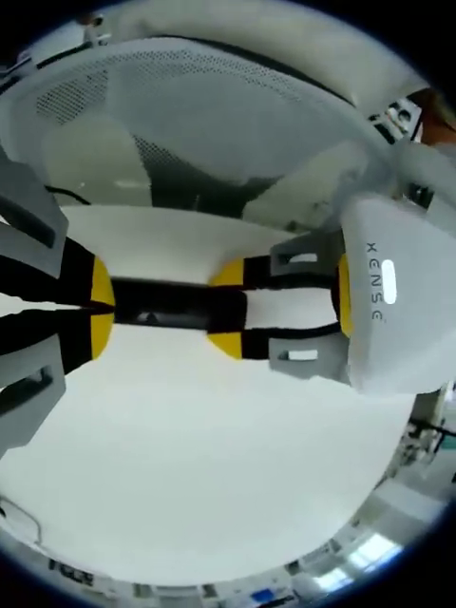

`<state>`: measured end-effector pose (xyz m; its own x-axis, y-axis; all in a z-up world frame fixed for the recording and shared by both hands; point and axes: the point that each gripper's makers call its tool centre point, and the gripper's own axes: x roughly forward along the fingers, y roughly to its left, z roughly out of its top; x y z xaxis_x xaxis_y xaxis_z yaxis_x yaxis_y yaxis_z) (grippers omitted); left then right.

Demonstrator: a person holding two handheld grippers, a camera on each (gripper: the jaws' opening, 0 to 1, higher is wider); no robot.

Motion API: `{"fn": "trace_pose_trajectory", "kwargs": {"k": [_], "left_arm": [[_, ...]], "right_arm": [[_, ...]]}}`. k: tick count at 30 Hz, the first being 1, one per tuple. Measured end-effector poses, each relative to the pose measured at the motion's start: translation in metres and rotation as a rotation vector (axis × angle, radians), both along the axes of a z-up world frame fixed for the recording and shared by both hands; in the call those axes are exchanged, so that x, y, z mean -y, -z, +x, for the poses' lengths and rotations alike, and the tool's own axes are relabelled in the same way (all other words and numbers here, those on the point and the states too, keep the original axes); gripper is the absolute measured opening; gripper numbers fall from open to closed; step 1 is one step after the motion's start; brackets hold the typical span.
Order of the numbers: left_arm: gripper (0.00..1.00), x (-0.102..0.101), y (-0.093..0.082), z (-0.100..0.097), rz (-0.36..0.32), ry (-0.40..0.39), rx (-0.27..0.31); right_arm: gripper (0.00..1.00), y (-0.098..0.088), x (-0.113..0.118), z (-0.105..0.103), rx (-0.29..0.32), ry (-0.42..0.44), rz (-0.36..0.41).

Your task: Press the specified remote control buttons in sequence, fully releasing each button before pressing the next.

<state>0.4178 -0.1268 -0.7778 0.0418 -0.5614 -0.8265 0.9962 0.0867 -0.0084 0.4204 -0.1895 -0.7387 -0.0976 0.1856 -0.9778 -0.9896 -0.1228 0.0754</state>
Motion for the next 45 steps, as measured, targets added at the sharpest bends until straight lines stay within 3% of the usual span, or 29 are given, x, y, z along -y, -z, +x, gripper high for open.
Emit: {"fn": "trace_pose_trajectory", "kwargs": {"k": [20, 29, 45], "left_arm": [[0.24, 0.0, 0.0, 0.0, -0.003, -0.003, 0.001], [0.24, 0.0, 0.0, -0.001, -0.007, -0.005, 0.001], [0.24, 0.0, 0.0, -0.002, -0.011, -0.003, 0.001]], "right_arm": [[0.0, 0.025, -0.004, -0.009, -0.036, 0.007, 0.001], [0.0, 0.034, -0.001, -0.011, -0.032, -0.011, -0.036], [0.0, 0.034, -0.001, -0.01, -0.055, 0.023, -0.062]]}}
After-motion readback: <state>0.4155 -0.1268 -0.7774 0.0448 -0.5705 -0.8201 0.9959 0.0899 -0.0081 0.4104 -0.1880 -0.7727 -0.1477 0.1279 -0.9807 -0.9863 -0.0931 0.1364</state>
